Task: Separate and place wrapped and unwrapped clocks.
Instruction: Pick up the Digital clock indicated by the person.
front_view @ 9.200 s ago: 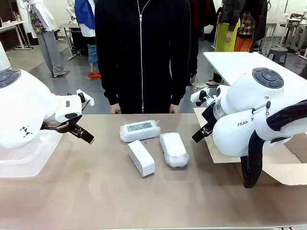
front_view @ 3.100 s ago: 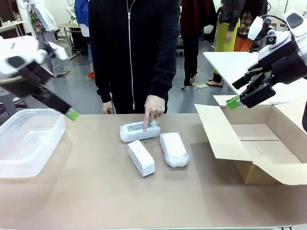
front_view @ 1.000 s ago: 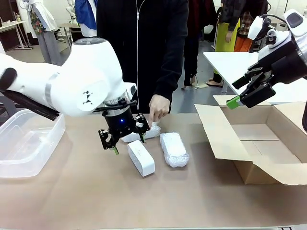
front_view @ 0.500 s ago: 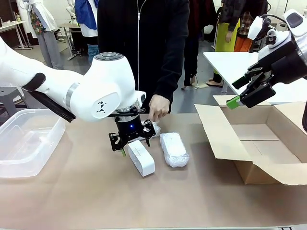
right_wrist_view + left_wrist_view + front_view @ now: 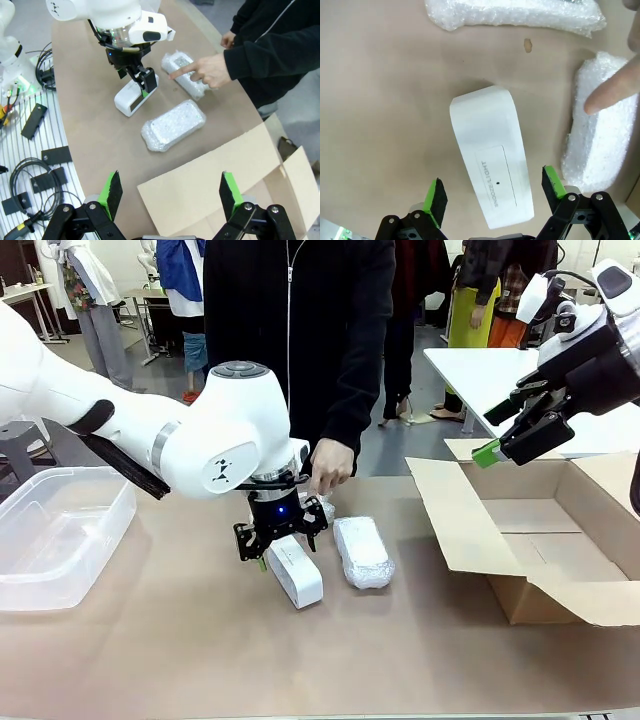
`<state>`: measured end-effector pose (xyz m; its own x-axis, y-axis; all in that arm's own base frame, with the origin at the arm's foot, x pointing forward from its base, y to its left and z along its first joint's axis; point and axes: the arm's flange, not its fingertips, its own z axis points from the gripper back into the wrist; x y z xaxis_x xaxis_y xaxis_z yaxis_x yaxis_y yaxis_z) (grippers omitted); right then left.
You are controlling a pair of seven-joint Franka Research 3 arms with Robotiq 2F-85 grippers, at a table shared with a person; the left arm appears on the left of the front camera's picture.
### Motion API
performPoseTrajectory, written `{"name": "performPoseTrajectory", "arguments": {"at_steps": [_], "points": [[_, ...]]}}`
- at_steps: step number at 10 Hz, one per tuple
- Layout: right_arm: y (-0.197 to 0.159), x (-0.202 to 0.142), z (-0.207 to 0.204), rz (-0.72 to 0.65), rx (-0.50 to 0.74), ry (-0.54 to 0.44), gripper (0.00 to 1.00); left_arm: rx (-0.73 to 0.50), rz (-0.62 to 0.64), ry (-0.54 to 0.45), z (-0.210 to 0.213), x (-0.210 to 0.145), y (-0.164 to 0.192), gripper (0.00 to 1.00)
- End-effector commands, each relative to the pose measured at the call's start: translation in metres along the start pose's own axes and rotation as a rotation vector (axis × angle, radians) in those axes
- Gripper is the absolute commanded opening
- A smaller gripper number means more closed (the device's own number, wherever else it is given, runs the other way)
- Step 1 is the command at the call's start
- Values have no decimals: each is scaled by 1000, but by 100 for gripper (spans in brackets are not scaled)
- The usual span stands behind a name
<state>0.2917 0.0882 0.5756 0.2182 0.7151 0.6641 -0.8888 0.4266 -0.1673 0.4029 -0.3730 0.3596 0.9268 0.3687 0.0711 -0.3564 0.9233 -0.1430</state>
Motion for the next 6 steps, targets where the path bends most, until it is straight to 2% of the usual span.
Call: {"name": "performPoseTrajectory", "arguments": {"at_steps": [1, 4, 6], "points": [[1, -2, -2, -1, 17, -9, 100, 18, -3, -27, -16, 1, -16, 100], [1, -2, -2, -1, 17, -9, 100, 18, -6, -38, -19, 2, -17, 100], [1, -2, -2, -1, 17, -9, 100, 32, 18, -36, -18, 3, -16, 81]]}}
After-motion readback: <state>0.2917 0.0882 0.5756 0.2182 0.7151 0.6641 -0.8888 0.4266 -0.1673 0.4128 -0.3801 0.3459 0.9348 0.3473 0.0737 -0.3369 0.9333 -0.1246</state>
